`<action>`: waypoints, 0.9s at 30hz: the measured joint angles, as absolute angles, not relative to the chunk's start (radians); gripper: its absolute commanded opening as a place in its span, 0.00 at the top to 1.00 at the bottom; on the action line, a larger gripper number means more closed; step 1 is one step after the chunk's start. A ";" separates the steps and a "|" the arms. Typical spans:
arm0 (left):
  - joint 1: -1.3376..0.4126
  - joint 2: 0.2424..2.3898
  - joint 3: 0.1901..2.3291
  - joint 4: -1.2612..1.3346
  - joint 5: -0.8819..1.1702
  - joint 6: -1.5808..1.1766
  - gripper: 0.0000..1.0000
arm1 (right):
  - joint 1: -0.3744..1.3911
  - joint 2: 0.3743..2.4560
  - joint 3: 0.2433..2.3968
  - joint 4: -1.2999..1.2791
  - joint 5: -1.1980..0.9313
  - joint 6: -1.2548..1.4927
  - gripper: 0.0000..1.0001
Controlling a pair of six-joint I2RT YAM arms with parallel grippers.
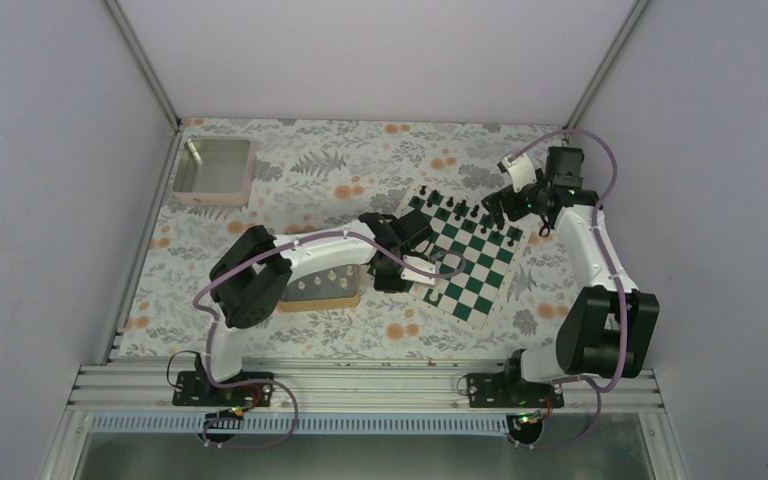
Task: Set up the chess pieces on the board
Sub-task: Place the chess piece on the chessboard.
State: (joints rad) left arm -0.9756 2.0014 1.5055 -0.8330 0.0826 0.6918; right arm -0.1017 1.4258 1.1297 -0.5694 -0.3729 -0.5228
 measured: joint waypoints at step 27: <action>-0.984 2.061 1.571 -0.825 0.080 0.696 0.94 | -0.102 1.426 1.115 -0.567 -0.373 -0.523 0.00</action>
